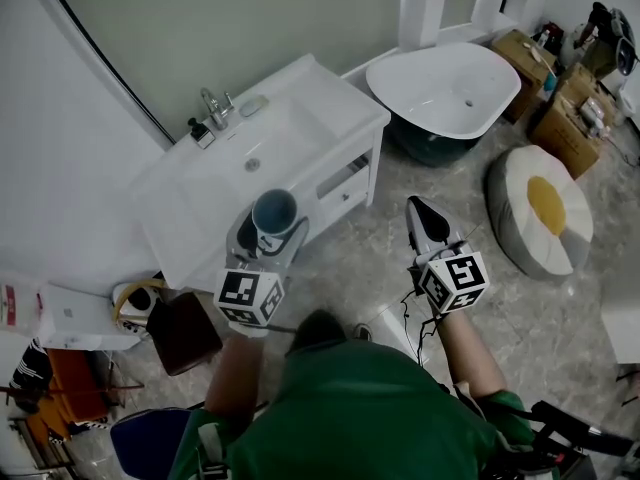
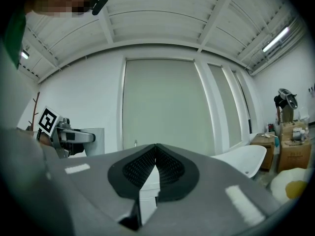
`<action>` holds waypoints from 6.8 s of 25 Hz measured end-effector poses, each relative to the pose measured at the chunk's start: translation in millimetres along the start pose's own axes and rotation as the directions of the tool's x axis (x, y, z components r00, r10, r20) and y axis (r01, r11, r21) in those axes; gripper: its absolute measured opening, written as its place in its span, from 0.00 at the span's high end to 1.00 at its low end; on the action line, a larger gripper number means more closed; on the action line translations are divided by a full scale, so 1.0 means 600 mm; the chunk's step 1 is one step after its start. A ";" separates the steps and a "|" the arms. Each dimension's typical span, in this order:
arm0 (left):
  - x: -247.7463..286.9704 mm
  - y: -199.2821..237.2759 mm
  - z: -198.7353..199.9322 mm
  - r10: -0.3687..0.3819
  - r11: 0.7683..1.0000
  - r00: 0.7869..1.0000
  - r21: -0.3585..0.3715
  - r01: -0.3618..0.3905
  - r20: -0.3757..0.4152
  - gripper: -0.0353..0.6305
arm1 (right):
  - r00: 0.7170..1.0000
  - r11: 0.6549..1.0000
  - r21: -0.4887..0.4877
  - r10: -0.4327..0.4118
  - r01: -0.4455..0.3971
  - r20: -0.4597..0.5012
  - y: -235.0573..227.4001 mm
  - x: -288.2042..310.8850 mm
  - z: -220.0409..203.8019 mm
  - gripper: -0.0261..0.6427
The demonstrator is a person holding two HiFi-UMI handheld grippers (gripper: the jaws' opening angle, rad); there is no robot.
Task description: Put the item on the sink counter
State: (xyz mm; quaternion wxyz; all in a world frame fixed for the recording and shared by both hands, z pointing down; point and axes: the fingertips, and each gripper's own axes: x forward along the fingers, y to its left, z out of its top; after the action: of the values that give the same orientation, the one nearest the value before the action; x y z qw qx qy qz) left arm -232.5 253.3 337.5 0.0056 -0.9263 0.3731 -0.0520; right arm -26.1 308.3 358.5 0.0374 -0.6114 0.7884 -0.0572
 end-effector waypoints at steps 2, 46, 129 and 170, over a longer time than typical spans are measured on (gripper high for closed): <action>0.016 0.003 0.000 0.003 1.000 1.000 -0.006 -0.003 -0.002 0.38 | 1.000 1.000 0.005 -0.007 0.007 -0.003 -0.017 0.000 -0.003 0.97; 0.732 0.249 -0.035 0.078 0.994 0.995 -0.065 -0.083 -0.064 0.38 | 0.988 0.997 0.023 0.080 -0.077 -0.133 -0.502 0.573 -0.013 0.97; 0.901 0.401 -0.307 0.093 0.983 0.942 -0.123 -0.140 -0.323 0.37 | 0.916 0.958 0.030 0.282 -0.286 -0.286 -0.600 0.953 -0.040 0.97; 0.852 0.440 0.031 0.587 0.809 0.809 -0.013 -0.588 -0.026 0.95 | 0.842 0.829 -0.150 0.536 -0.538 -0.056 -0.568 1.009 0.131 0.97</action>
State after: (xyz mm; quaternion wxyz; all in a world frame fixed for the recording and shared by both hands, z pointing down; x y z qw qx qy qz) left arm -47.1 -291.4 353.0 0.0081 -0.7653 0.6414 -0.0536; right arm 159.8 -364.9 333.3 -0.0019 -0.3660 0.9305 0.0153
